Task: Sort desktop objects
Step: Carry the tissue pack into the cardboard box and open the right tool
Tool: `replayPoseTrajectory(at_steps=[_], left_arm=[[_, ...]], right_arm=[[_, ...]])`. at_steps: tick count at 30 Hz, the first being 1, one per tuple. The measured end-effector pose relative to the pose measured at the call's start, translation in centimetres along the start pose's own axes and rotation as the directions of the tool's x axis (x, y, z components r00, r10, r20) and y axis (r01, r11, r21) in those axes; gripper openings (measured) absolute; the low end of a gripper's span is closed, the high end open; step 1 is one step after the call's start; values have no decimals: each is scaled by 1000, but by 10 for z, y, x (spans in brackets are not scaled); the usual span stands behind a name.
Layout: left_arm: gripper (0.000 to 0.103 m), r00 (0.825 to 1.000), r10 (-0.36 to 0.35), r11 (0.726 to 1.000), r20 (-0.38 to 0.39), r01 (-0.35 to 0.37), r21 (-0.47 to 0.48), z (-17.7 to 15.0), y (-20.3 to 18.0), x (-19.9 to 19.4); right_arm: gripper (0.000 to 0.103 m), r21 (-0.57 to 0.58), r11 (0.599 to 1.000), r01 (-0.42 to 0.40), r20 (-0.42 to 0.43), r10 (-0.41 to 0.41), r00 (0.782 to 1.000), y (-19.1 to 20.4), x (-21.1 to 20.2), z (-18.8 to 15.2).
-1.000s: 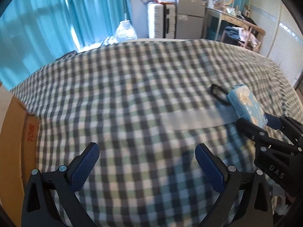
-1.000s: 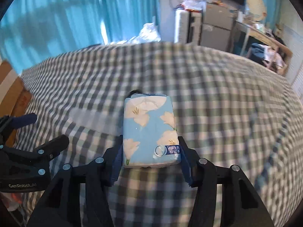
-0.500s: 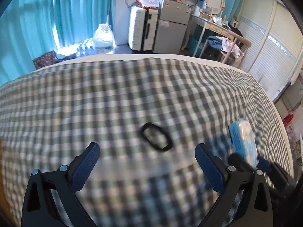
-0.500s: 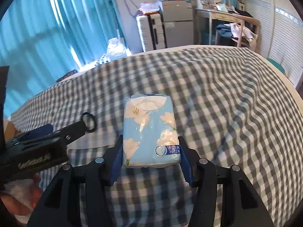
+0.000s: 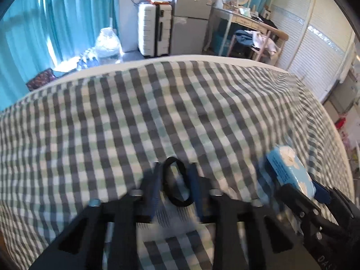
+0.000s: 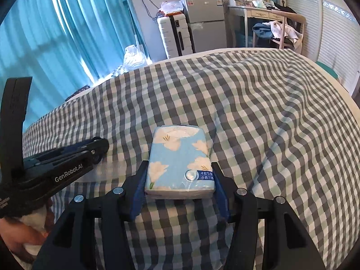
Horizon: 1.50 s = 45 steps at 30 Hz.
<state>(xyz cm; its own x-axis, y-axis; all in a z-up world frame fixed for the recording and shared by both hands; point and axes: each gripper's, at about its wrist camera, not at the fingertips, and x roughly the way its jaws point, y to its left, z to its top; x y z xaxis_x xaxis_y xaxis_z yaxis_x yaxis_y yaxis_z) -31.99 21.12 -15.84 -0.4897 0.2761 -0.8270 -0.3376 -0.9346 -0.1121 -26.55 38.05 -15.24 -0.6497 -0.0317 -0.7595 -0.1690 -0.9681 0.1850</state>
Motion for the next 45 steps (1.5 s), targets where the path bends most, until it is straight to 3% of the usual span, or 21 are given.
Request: replayPoseTrajectory(at_steps=[3, 13, 22, 29, 36, 39, 45], left_arm=[[7, 1000, -30, 1000, 1, 30, 5, -6, -3, -9], [7, 998, -56, 998, 36, 56, -3, -4, -1, -48], [7, 993, -28, 1000, 115, 29, -4, -4, -2, -134], [7, 976, -19, 999, 215, 25, -23, -6, 14, -230], [7, 933, 13, 998, 359, 11, -65, -11, 59, -335], [7, 916, 57, 995, 396, -20, -97, -19, 89, -375], [7, 905, 161, 977, 394, -90, -193, -51, 162, -416]], right_arm=[[52, -2, 1000, 2, 15, -2, 1000, 2, -9, -3], [52, 41, 999, -6, 36, 5, 999, -4, -35, -10], [52, 50, 996, -79, 109, 73, 991, 15, -106, -18], [52, -48, 987, -152, 202, 159, 966, 84, -188, -20], [52, -208, 951, -230, 272, 282, 920, 173, -263, -30], [52, -268, 925, -270, 277, 342, 898, 211, -283, -38], [52, -386, 854, -347, 228, 453, 862, 297, -300, -59]])
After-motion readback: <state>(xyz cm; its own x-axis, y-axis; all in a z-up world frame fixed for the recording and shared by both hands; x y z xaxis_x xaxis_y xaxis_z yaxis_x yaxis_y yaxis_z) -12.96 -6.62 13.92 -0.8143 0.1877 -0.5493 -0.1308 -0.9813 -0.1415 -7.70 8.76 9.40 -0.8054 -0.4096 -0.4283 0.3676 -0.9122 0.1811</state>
